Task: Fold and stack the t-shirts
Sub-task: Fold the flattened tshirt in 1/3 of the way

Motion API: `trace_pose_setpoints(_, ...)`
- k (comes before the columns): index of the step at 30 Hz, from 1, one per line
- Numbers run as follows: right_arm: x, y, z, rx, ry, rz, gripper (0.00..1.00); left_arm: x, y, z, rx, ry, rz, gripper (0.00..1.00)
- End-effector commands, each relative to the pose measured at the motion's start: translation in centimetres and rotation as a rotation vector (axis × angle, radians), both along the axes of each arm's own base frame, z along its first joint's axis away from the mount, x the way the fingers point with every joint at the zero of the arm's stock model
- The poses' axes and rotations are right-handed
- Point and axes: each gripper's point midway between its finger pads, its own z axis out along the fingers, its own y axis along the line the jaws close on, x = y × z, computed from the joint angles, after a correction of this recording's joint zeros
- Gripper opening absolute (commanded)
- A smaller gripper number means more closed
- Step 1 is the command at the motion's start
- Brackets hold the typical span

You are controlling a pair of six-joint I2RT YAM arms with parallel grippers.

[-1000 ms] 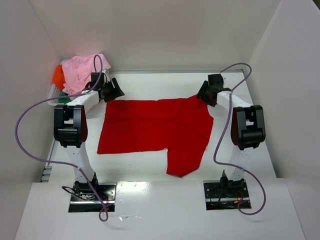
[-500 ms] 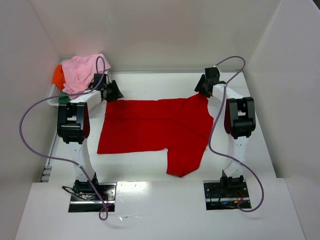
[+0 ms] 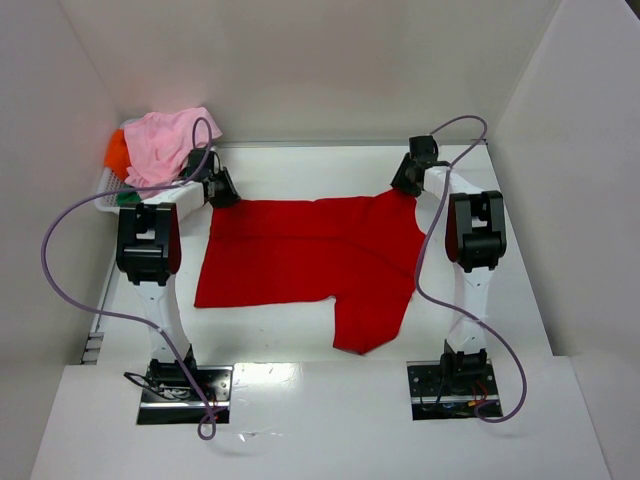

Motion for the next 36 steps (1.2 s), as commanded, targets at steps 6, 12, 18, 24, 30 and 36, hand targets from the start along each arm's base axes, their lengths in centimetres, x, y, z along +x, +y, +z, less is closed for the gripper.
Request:
trace_pose_setpoints(6,0.6,-0.4,0.5,-0.013,-0.013,0.012,0.18,0.6,0.5,-0.3,0.005,0.011,0.062,0.17)
trace_pose_setpoints(12,1.1,-2.3,1.6,-0.046,-0.031,-0.040,0.04,0.5,1.3,-0.9,0.036,0.034,0.102,0.04)
trace_pose_setpoints(18,1.4,-5.1,2.3,-0.048,-0.049,-0.077,0.00,1.0,1.5,-1.0,0.042,0.034,0.108,0.04)
trace_pose_setpoints(24,2.2,-6.9,3.7,-0.074,-0.076,-0.110,0.00,1.5,1.5,-0.7,0.042,0.025,0.109,0.03)
trace_pose_setpoints(30,3.6,-6.9,3.3,-0.064,-0.082,-0.063,0.00,2.3,1.0,-1.4,0.022,0.033,0.090,0.03)
trace_pose_setpoints(36,5.2,-7.4,3.7,-0.093,-0.094,-0.060,0.00,4.3,0.1,0.5,0.033,-0.023,0.058,0.08)
